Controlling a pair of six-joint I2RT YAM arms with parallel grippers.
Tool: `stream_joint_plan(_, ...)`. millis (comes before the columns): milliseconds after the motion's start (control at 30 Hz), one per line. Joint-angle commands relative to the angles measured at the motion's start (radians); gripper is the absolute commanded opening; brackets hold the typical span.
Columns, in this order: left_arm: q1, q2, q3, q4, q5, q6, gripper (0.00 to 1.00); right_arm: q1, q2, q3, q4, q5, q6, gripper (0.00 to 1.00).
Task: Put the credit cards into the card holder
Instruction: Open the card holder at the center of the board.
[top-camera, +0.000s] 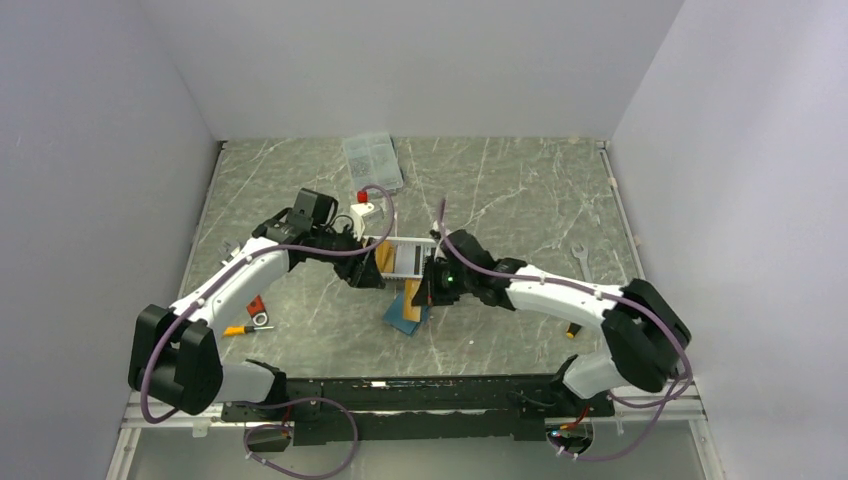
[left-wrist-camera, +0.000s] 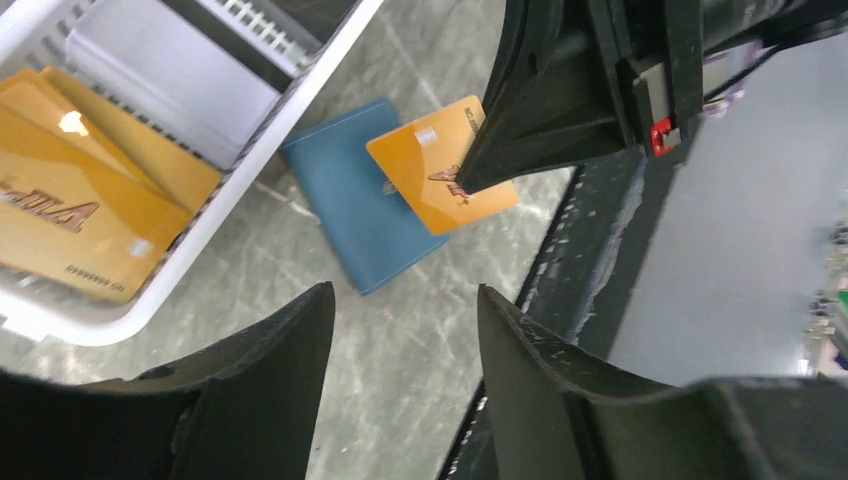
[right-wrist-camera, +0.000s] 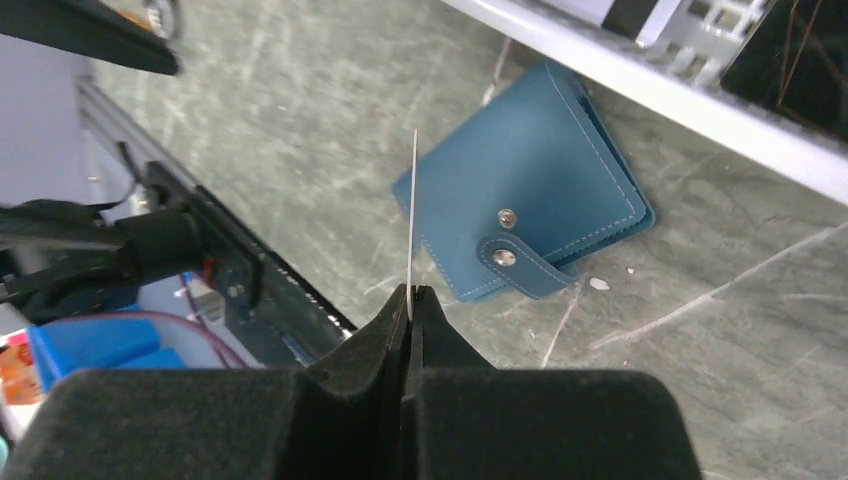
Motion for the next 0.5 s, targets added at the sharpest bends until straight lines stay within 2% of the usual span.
stream_joint_plan(0, -0.029, -0.047, -0.008, -0.052, -0.152, 0.168, 0.61, 0.059, 0.103, 0.117, -0.112, 0.122, 0.035, 0.0)
stream_joint_plan(233, -0.046, -0.079, -0.018, -0.055, -0.199, 0.185, 0.6, 0.135, 0.202, 0.238, -0.279, 0.267, 0.083, 0.0)
stream_joint_plan(467, -0.072, -0.079, -0.036, -0.044, -0.223, 0.198, 0.59, 0.137, 0.174, 0.212, -0.324, 0.257, 0.116, 0.0)
